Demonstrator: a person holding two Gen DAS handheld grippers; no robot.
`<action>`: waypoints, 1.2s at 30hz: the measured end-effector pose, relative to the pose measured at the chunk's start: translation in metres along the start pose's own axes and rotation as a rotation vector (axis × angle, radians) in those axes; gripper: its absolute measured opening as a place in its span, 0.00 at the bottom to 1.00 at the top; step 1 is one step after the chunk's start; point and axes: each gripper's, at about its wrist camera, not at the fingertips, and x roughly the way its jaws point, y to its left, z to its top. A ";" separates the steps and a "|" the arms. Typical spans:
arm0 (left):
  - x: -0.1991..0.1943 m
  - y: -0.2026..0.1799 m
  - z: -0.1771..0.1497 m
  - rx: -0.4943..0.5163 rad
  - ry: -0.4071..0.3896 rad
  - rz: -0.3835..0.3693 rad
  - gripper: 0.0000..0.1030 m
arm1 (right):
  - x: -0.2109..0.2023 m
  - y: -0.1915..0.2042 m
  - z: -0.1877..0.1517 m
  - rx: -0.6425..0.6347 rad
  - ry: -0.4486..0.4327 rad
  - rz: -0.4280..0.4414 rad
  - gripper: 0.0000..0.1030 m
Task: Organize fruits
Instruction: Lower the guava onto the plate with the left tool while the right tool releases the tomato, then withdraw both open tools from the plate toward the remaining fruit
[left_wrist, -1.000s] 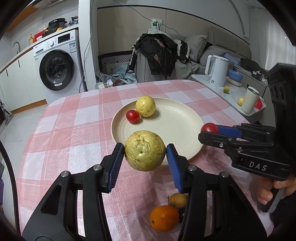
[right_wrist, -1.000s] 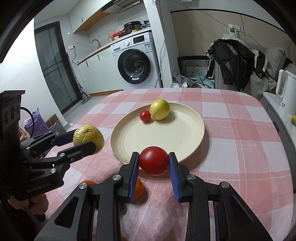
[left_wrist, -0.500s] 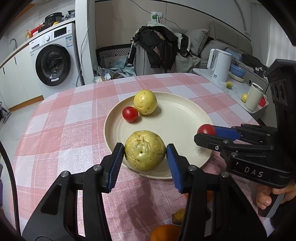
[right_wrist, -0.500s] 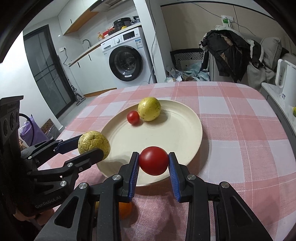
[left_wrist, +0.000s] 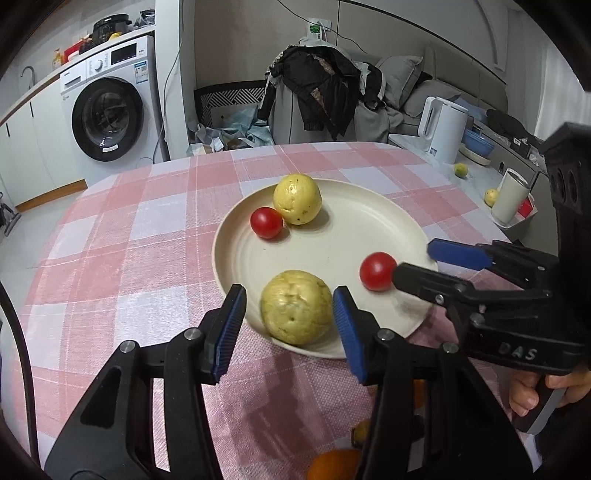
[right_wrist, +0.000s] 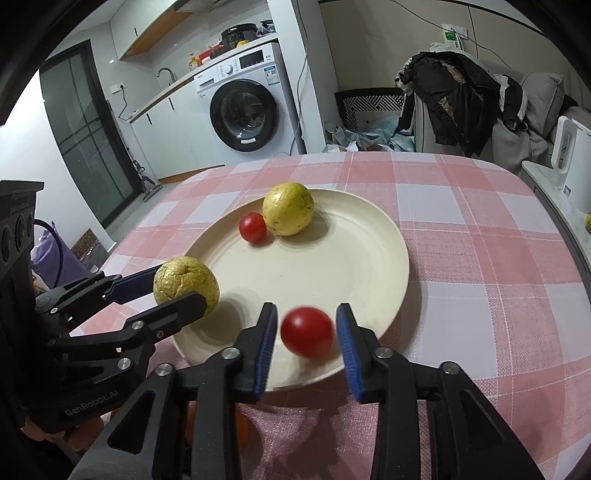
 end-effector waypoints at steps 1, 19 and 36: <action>-0.003 0.001 -0.001 -0.002 -0.002 -0.001 0.55 | -0.002 0.000 0.000 0.000 -0.009 0.009 0.44; -0.087 0.000 -0.045 -0.023 -0.088 0.024 0.99 | -0.050 -0.007 -0.021 0.002 -0.077 -0.032 0.99; -0.112 -0.002 -0.075 -0.033 -0.093 0.050 0.99 | -0.070 0.004 -0.041 -0.037 -0.053 -0.051 1.00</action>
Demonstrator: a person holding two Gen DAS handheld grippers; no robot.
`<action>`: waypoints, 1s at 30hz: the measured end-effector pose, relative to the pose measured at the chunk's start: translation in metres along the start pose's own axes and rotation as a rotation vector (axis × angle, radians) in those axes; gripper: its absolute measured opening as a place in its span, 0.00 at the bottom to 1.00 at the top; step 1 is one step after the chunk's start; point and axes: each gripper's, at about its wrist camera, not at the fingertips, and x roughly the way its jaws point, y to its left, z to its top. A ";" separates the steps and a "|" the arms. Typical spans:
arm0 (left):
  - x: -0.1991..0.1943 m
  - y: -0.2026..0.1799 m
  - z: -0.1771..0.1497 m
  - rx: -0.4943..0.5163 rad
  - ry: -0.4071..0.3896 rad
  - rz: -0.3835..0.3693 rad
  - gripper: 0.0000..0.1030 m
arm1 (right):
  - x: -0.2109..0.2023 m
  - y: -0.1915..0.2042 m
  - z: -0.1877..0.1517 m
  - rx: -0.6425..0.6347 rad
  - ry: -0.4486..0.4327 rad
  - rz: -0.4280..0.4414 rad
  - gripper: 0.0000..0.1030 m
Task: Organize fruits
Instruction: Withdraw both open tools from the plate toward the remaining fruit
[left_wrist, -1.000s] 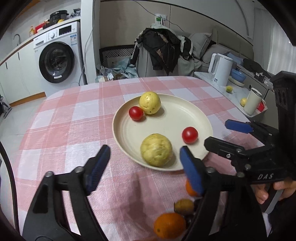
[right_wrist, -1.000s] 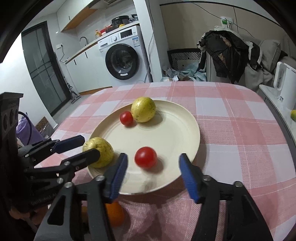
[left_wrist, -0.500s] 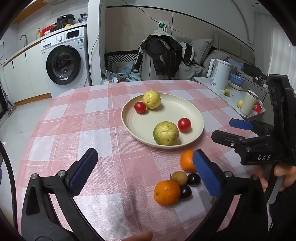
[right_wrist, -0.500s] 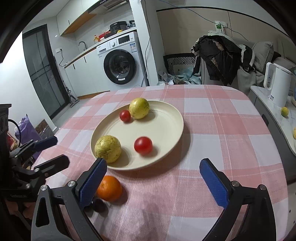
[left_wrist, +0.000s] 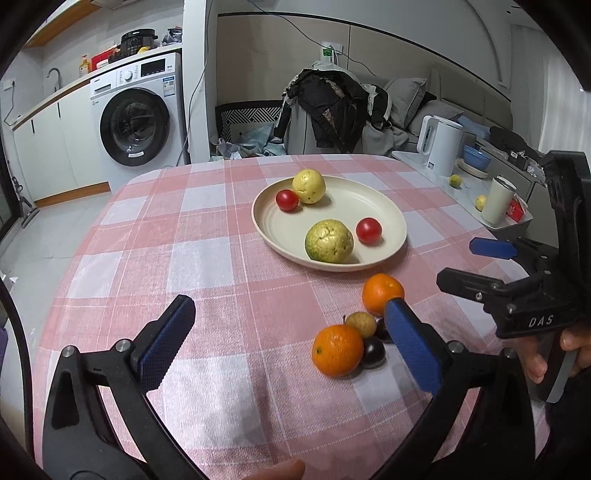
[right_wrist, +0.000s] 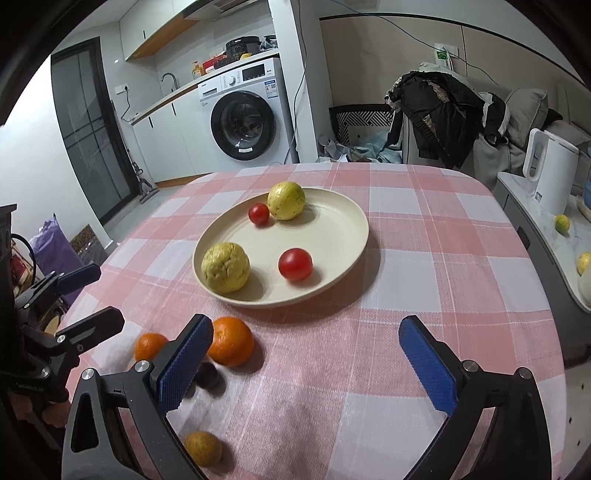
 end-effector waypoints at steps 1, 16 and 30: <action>-0.001 -0.001 -0.002 0.000 -0.001 0.002 0.99 | -0.001 0.001 -0.002 -0.004 0.005 0.000 1.00; -0.001 -0.009 -0.009 0.021 0.018 0.007 0.99 | -0.014 0.014 -0.020 -0.069 0.037 0.013 1.00; 0.010 0.004 -0.010 -0.014 0.049 0.018 0.99 | -0.006 0.019 -0.022 -0.091 0.108 0.037 1.00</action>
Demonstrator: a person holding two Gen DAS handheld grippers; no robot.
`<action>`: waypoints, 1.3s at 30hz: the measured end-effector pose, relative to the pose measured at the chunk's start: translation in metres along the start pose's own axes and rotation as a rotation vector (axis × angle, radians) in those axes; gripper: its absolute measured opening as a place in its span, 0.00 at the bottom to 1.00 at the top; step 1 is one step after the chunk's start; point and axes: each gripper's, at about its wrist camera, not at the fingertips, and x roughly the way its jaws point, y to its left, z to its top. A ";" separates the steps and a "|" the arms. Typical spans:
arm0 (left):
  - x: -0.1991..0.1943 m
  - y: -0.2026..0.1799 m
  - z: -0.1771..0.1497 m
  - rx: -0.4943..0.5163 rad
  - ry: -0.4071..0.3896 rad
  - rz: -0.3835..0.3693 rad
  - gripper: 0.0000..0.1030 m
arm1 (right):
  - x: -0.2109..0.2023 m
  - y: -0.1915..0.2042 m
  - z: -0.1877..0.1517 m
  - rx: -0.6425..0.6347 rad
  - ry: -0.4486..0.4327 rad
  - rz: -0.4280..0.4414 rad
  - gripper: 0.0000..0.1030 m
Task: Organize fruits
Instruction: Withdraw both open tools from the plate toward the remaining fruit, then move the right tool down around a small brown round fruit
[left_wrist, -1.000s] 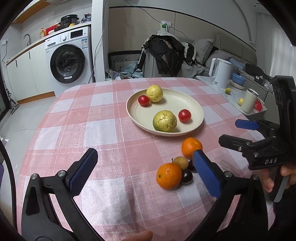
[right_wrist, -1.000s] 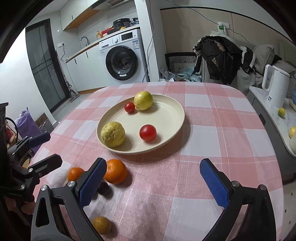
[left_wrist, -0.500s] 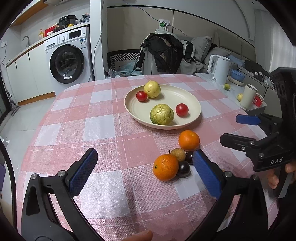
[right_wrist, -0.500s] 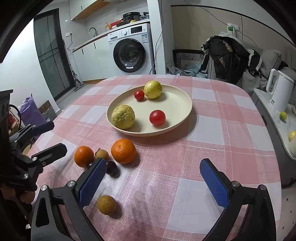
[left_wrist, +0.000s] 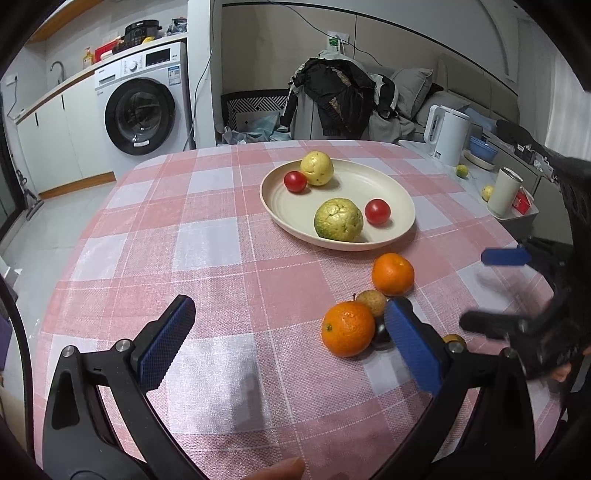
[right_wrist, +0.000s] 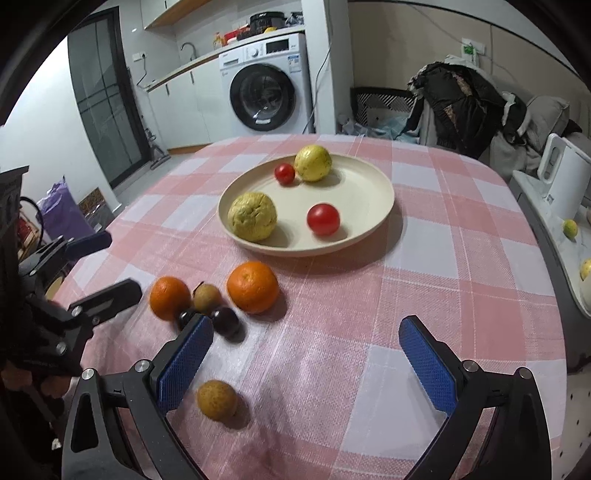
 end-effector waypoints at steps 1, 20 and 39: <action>0.001 0.000 0.000 0.001 0.001 -0.001 0.99 | -0.001 0.000 0.000 -0.009 0.006 0.009 1.00; 0.009 -0.007 -0.005 0.023 0.032 0.001 0.99 | 0.007 0.030 -0.029 -0.210 0.186 0.163 0.75; 0.020 -0.007 -0.008 0.029 0.072 -0.003 0.99 | 0.003 0.045 -0.041 -0.300 0.184 0.191 0.30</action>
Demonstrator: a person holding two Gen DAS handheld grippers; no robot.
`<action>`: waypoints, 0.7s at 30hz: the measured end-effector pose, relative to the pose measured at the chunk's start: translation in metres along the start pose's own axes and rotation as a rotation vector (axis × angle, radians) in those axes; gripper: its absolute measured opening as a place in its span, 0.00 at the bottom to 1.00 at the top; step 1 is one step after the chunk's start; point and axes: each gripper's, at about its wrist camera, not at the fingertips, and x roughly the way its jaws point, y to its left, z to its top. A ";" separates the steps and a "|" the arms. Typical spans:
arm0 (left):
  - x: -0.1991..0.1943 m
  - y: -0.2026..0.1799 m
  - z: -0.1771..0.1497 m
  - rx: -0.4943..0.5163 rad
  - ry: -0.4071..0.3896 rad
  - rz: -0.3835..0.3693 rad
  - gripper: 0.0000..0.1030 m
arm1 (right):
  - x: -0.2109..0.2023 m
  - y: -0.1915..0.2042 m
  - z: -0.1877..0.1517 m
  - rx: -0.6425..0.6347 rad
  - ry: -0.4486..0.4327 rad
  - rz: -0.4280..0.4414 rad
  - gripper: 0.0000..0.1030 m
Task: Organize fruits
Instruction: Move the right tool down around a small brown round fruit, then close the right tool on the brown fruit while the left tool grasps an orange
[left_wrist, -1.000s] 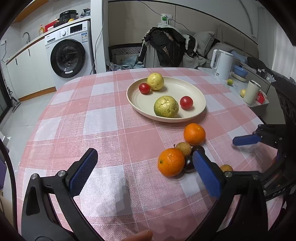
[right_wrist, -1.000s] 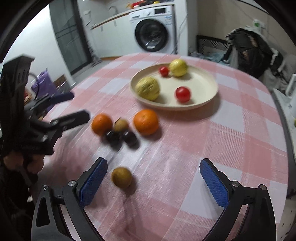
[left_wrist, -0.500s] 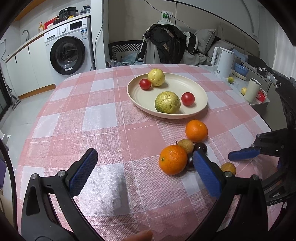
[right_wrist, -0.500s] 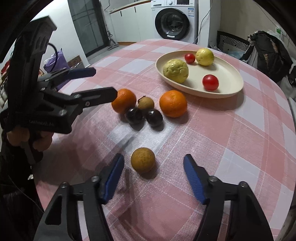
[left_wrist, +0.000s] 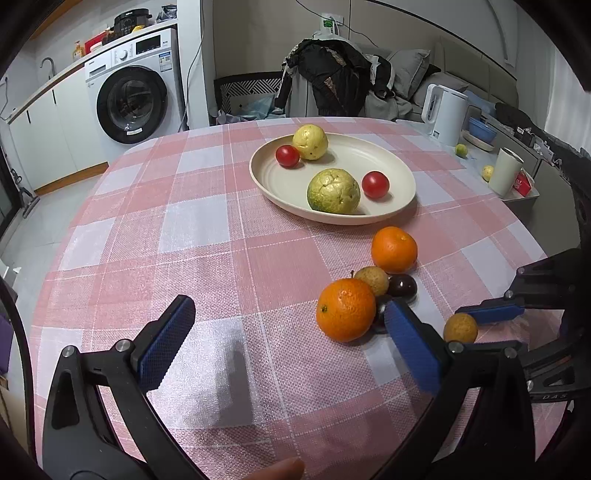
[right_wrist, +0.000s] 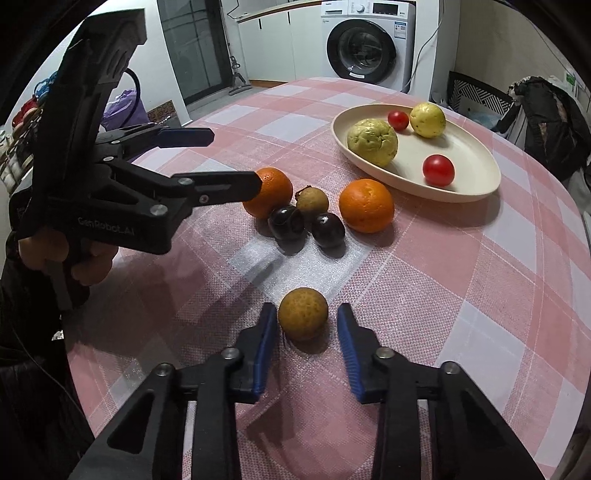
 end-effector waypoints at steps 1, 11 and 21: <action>0.000 0.000 0.000 -0.002 0.000 0.001 0.99 | 0.000 0.000 0.000 -0.002 0.000 -0.001 0.29; 0.008 0.003 -0.001 -0.019 0.007 -0.017 0.98 | -0.012 -0.005 0.001 0.013 -0.053 -0.007 0.27; 0.010 -0.003 -0.002 -0.005 0.005 -0.070 0.75 | -0.020 -0.018 0.009 0.086 -0.112 -0.035 0.27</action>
